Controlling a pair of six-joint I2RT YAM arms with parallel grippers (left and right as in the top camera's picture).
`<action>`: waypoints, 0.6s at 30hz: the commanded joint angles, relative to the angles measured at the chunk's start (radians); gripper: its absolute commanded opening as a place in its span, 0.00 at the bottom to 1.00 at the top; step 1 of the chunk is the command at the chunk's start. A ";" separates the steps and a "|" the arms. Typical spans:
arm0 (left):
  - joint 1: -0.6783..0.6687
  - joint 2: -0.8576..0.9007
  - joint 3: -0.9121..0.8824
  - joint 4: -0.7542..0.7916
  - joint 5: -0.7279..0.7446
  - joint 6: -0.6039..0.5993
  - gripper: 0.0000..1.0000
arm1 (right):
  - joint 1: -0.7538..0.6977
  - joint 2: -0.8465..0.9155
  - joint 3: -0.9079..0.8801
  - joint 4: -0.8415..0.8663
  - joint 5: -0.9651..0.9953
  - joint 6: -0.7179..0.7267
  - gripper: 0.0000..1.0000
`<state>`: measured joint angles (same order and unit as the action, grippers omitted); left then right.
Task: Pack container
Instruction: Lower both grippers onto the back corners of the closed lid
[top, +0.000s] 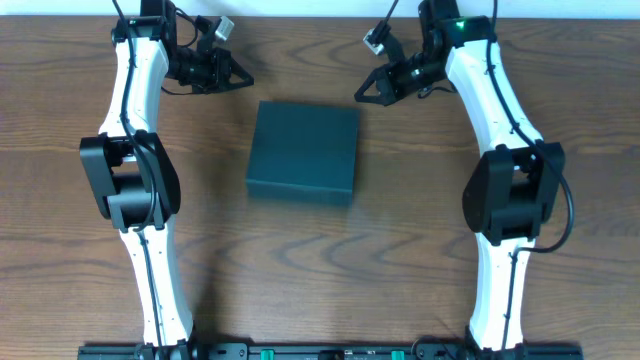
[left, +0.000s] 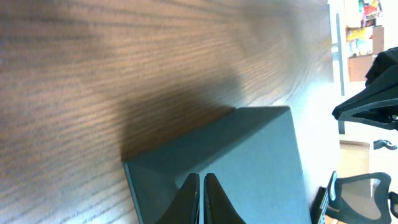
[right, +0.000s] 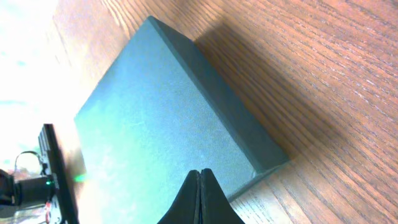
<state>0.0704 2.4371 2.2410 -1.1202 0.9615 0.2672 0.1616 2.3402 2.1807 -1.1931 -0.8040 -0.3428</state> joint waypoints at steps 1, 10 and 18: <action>0.002 0.001 0.028 -0.023 -0.039 0.025 0.06 | 0.004 -0.026 0.014 0.000 0.034 0.018 0.01; 0.002 0.001 0.023 -0.140 -0.231 0.025 0.06 | -0.001 -0.029 0.002 -0.041 0.198 0.179 0.01; -0.002 0.001 -0.095 -0.154 -0.254 0.024 0.06 | 0.019 -0.029 -0.108 -0.060 0.305 0.261 0.01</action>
<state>0.0704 2.4371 2.2017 -1.2736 0.7319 0.2707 0.1707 2.3398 2.1036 -1.2526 -0.5331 -0.1299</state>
